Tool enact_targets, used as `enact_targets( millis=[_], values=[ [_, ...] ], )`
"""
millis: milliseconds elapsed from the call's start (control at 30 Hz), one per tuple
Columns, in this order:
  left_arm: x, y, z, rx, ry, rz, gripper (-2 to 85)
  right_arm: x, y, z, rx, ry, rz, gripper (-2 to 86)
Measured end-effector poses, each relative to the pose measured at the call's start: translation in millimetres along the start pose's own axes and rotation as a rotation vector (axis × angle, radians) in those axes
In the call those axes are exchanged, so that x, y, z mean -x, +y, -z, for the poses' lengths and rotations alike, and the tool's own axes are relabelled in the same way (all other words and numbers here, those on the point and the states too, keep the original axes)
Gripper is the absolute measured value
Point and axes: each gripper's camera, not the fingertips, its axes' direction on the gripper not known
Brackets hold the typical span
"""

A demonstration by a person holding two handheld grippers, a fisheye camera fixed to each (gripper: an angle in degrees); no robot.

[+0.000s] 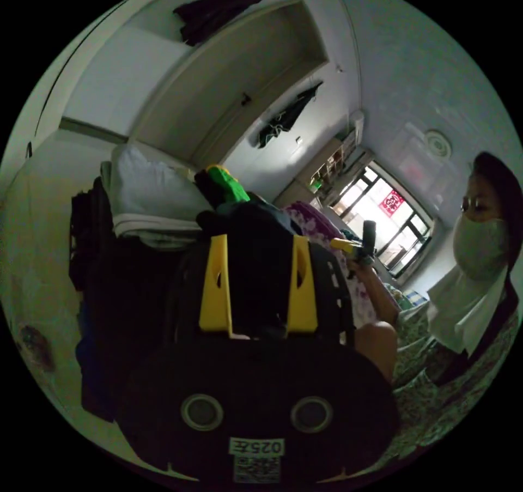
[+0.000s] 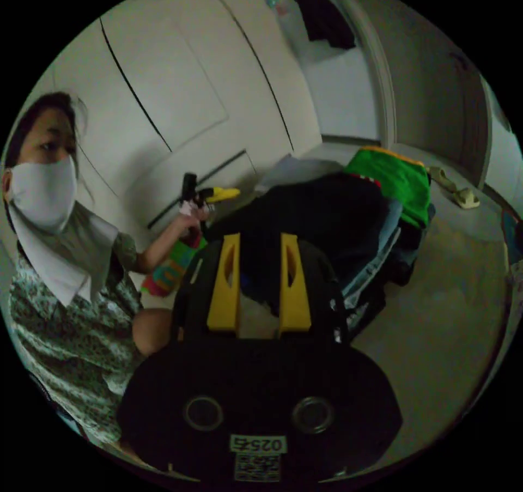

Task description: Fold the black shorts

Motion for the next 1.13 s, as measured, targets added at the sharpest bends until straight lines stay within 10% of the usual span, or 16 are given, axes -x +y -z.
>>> enact_targets(
  millis=[267, 467, 833, 1133],
  values=[
    [31.0, -29.6, -118.3, 0.297, 0.085, 0.188, 16.5, 14.5, -18.8, 101.7, -0.14, 0.236, -0.288, 20.4],
    [16.4, -41.6, -165.7, 0.376, 0.208, 0.258, 0.0, 53.3, -24.1, 161.0, 0.004, 0.23, -0.357, 7.3],
    [-190.9, -92.1, -179.5, 0.163, 0.48, -0.281, -0.9, 261.6, 24.8, 465.8, -0.389, 0.27, -0.201, 4.9],
    [-359.3, -95.7, -409.4, 0.386, 1.186, -0.241, -0.8, 485.1, 198.8, 791.4, -0.772, 0.5, -0.351, 4.0]
  ],
)
